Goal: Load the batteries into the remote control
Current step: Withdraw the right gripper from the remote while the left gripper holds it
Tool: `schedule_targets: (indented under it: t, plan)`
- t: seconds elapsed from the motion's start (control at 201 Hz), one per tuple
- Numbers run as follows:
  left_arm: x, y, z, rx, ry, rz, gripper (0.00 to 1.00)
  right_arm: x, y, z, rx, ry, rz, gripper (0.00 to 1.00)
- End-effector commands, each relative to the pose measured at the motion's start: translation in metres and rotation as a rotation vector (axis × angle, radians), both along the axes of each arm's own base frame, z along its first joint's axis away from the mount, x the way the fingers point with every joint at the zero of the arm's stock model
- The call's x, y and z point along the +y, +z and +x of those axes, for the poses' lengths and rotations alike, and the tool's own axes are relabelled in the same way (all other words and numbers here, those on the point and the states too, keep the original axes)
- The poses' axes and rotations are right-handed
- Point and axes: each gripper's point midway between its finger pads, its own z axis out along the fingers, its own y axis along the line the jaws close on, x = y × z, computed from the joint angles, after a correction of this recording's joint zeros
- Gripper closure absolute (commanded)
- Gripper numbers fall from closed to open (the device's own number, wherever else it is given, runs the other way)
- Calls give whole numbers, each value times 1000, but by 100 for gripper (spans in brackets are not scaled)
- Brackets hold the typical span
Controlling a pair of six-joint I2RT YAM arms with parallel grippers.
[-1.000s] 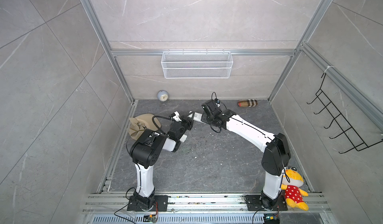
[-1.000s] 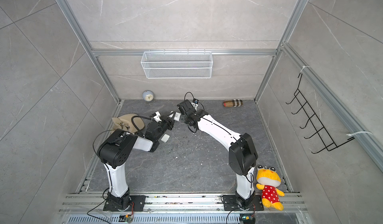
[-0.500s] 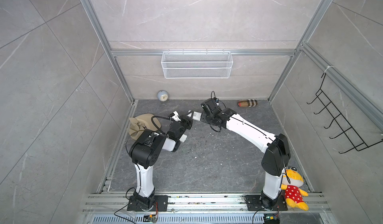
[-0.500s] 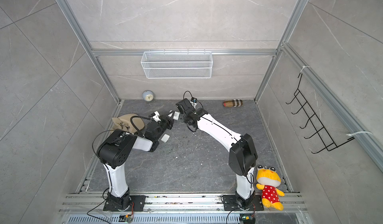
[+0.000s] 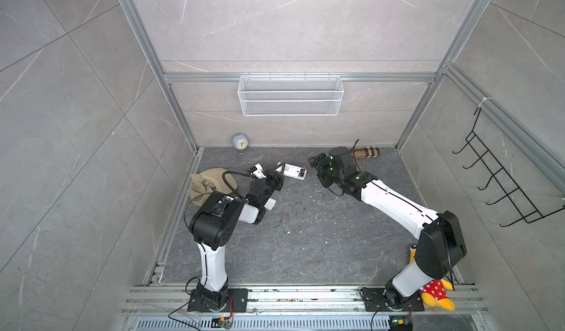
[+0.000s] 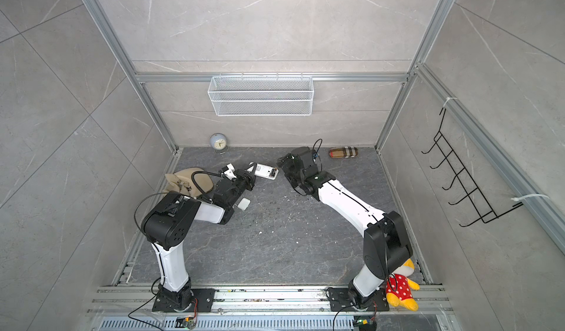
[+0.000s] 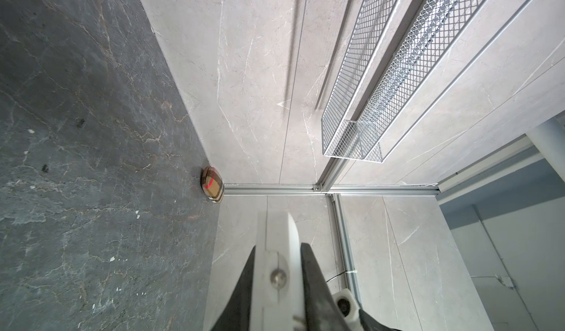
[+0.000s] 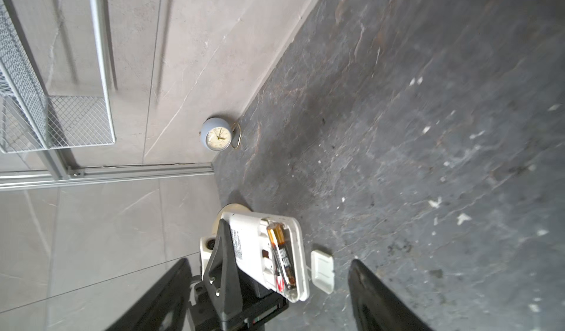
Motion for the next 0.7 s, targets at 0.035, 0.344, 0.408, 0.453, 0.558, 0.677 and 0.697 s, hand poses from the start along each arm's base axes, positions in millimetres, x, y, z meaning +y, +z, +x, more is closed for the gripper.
schedule_targets:
  t: [0.035, 0.344, 0.408, 0.453, 0.558, 0.677, 0.697]
  plan:
    - [9, 52, -4, -130, 27, -67, 100, 17, 16, 6, 18, -82, 330, 21]
    - [9, 53, -3, -133, 31, -67, 100, -3, 5, 1, 41, -205, 387, 15]
    - [9, 53, -2, -133, 31, -68, 100, -2, -1, -1, 58, -222, 425, 12]
    - [9, 53, -2, -133, 32, -68, 100, 1, -4, 0, 63, -228, 451, 11]
    - [7, 53, -1, -135, 27, -68, 100, 12, -12, 2, 89, -226, 505, 10]
    - [7, 55, -1, -139, 26, -68, 100, 24, -21, 3, 108, -227, 549, 13]
    - [7, 55, -2, -139, 24, -68, 100, 26, -22, 3, 109, -227, 555, 13]
